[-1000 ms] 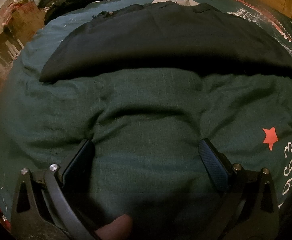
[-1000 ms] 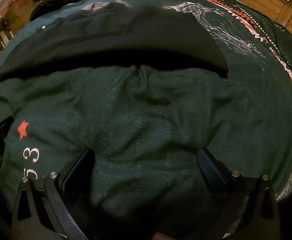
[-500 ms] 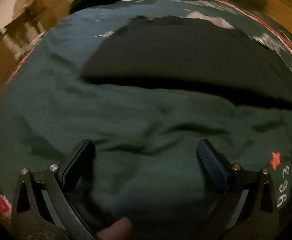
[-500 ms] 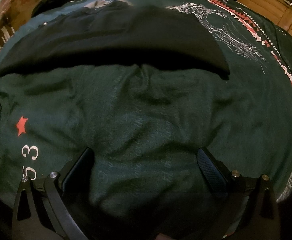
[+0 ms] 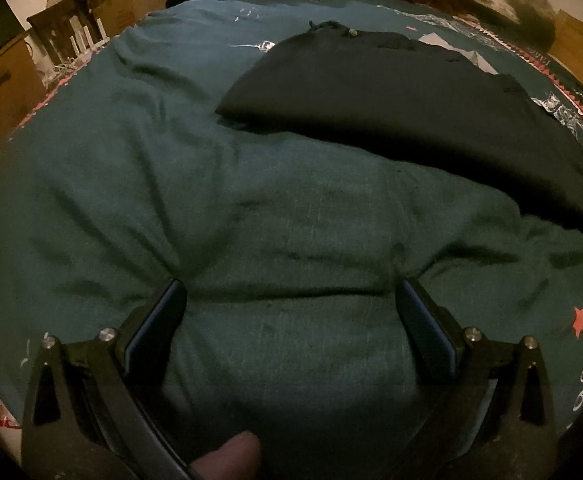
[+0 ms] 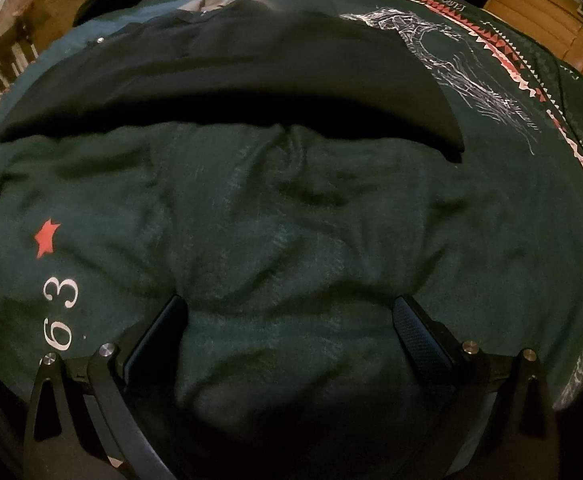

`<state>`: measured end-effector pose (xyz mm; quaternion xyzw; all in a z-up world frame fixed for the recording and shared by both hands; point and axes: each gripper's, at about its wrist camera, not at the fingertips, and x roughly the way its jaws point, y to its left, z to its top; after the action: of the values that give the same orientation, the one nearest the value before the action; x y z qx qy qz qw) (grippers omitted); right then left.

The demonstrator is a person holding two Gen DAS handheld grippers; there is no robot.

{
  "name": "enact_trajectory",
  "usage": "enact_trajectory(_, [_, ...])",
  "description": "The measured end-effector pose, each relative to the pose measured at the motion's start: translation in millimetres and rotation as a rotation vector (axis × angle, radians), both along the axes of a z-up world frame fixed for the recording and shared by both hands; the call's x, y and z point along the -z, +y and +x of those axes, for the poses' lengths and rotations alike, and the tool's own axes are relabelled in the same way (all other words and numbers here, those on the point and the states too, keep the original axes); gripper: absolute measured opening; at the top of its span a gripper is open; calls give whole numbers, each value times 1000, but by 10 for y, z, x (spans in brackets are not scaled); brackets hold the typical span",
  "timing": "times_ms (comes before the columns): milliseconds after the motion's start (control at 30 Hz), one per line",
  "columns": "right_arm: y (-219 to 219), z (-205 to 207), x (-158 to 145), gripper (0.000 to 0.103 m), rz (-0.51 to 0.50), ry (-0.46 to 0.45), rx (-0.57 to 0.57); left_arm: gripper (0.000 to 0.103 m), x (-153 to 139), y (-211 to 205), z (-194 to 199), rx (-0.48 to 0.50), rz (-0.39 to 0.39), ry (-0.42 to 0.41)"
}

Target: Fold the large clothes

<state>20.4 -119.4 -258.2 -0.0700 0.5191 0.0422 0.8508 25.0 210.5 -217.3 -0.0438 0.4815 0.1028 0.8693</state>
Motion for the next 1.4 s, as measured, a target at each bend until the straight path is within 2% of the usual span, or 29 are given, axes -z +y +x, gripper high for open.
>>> enact_trajectory(300, [13, 9, 11, 103, 1, 3, 3, 103, -45, 81, -93, -10, -66, 17])
enact_trajectory(567, [8, 27, 20, 103, -2, -7, -6, 103, -6, 34, -121, 13, -20, -3])
enact_trajectory(667, [23, 27, 5, 103, -13, -11, -20, 103, -47, -20, -104, 9, 21, 0])
enact_trajectory(833, [71, 33, -64, 103, -33, -9, -45, 103, -140, -8, -37, -25, -22, 10])
enact_trajectory(933, [118, 27, -222, 103, -22, -25, -41, 103, -410, -170, -43, -3, 2, -39])
enact_trajectory(1167, [298, -29, -1083, 103, 57, -201, 20, 103, -1116, -698, -194, 60, 20, -196])
enact_trajectory(1267, [376, -6, -1334, 103, 69, -222, 36, 103, -1286, -839, -215, 88, 17, -225])
enact_trajectory(1400, [437, -8, -1475, 103, 44, -221, 45, 103, -1336, -922, -202, 115, 3, -226])
